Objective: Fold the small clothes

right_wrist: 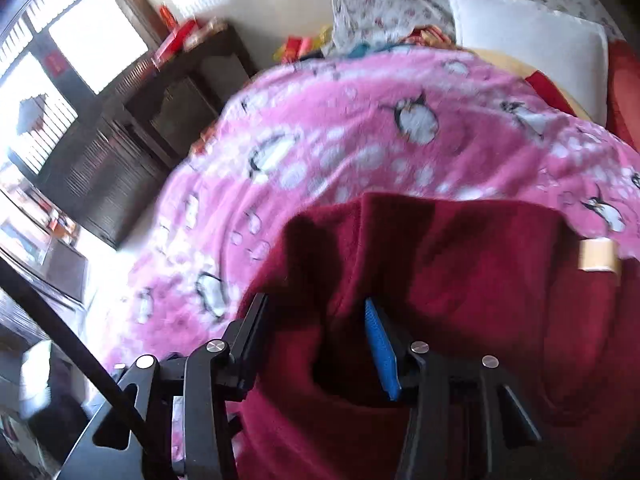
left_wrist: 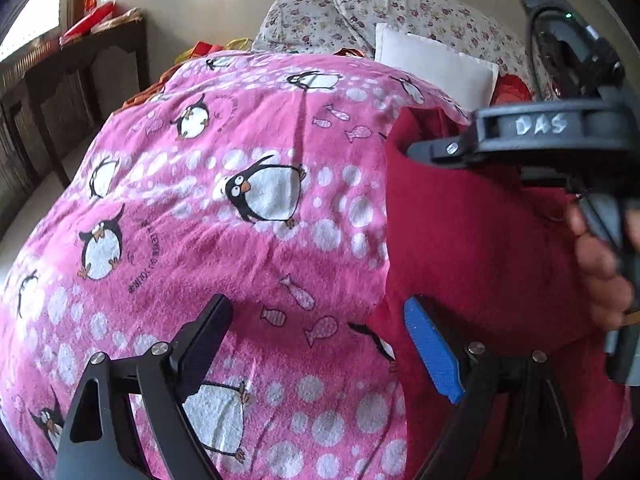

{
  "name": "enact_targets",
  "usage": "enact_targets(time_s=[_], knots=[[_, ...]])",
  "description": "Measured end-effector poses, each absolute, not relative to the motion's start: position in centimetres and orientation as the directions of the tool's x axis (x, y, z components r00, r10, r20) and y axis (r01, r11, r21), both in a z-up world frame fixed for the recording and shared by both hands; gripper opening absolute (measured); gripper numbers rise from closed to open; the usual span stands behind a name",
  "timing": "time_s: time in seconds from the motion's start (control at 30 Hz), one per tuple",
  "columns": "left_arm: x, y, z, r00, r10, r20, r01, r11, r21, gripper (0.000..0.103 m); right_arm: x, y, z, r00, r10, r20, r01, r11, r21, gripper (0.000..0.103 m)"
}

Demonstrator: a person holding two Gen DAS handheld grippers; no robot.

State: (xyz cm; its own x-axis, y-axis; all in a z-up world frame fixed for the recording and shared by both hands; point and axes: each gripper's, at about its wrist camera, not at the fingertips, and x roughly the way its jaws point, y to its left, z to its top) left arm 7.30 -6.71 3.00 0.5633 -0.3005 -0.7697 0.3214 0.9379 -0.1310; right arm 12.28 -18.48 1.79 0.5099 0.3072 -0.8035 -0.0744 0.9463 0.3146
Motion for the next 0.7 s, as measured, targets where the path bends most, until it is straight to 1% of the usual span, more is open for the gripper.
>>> enact_targets(time_s=[0.03, 0.07, 0.1, 0.13, 0.2, 0.3, 0.33, 0.37, 0.4, 0.43, 0.47, 0.5, 0.57, 0.6, 0.67, 0.7], knots=[[7.4, -6.6, 3.0, 0.559, -0.305, -0.771, 0.323, 0.937, -0.136, 0.088, 12.2, -18.2, 2.0, 0.521, 0.282, -0.806, -0.083, 0.956, 0.281, 0.044], [7.4, -6.5, 3.2, 0.558, -0.305, -0.772, 0.321, 0.937, -0.138, 0.088, 12.1, -18.0, 2.5, 0.534, 0.257, -0.805, -0.087, 0.964, 0.250, 0.024], [7.3, -6.3, 3.5, 0.565, -0.300, -0.769, 0.315, 0.939, -0.136, 0.088, 11.7, -17.9, 3.5, 0.573, 0.231, -0.786, -0.097, 0.972, 0.214, 0.007], [7.3, -6.2, 3.7, 0.573, -0.295, -0.764, 0.307, 0.942, -0.133, 0.088, 11.4, -18.1, 4.5, 0.607, 0.227, -0.761, -0.099, 0.973, 0.211, 0.007], [7.1, -5.9, 4.1, 0.604, -0.277, -0.747, 0.286, 0.951, -0.121, 0.088, 11.6, -18.5, 5.1, 0.613, 0.261, -0.746, -0.112, 0.963, 0.246, 0.007], [7.2, -5.8, 4.0, 0.600, -0.274, -0.751, 0.285, 0.951, -0.120, 0.088, 11.5, -18.3, 4.7, 0.620, 0.223, -0.752, -0.104, 0.974, 0.203, 0.008], [7.4, -5.8, 3.8, 0.593, -0.274, -0.757, 0.283, 0.951, -0.123, 0.088, 11.3, -18.3, 4.8, 0.622, 0.186, -0.761, -0.097, 0.982, 0.161, 0.008], [7.5, -5.9, 3.6, 0.588, -0.272, -0.762, 0.281, 0.952, -0.123, 0.088, 11.6, -17.6, 5.0, 0.628, 0.129, -0.768, -0.091, 0.992, 0.092, 0.020], [7.6, -5.8, 3.5, 0.584, -0.273, -0.765, 0.281, 0.951, -0.125, 0.088, 11.1, -17.4, 5.5, 0.638, 0.077, -0.766, -0.091, 0.996, 0.025, 0.045], [7.6, -5.8, 3.4, 0.584, -0.274, -0.764, 0.281, 0.951, -0.127, 0.088, 10.5, -17.0, 6.0, 0.647, 0.083, -0.758, -0.102, 0.995, 0.023, 0.058], [7.6, -5.8, 3.4, 0.584, -0.274, -0.764, 0.279, 0.952, -0.128, 0.088, 10.0, -17.1, 6.6, 0.657, 0.132, -0.742, -0.127, 0.990, 0.063, 0.067], [7.7, -5.8, 3.3, 0.583, -0.273, -0.765, 0.279, 0.952, -0.127, 0.088, 9.5, -17.2, 7.3, 0.670, 0.170, -0.722, -0.149, 0.984, 0.094, 0.066], [7.7, -5.9, 3.2, 0.581, -0.269, -0.768, 0.279, 0.952, -0.123, 0.088, 9.6, -16.7, 8.0, 0.685, 0.192, -0.702, -0.175, 0.980, 0.098, 0.066], [7.6, -6.0, 3.2, 0.581, -0.268, -0.768, 0.282, 0.952, -0.118, 0.088, 10.3, -16.1, 7.7, 0.670, 0.207, -0.713, -0.197, 0.976, 0.098, 0.066], [7.5, -5.9, 3.2, 0.586, -0.267, -0.765, 0.284, 0.952, -0.115, 0.088, 11.7, -15.0, 5.8, 0.597, 0.211, -0.774, -0.225, 0.970, 0.090, 0.064], [7.5, -5.8, 3.3, 0.590, -0.266, -0.763, 0.281, 0.953, -0.115, 0.088, 12.3, -14.7, 4.5, 0.563, 0.187, -0.805, -0.215, 0.974, 0.075, 0.042]])
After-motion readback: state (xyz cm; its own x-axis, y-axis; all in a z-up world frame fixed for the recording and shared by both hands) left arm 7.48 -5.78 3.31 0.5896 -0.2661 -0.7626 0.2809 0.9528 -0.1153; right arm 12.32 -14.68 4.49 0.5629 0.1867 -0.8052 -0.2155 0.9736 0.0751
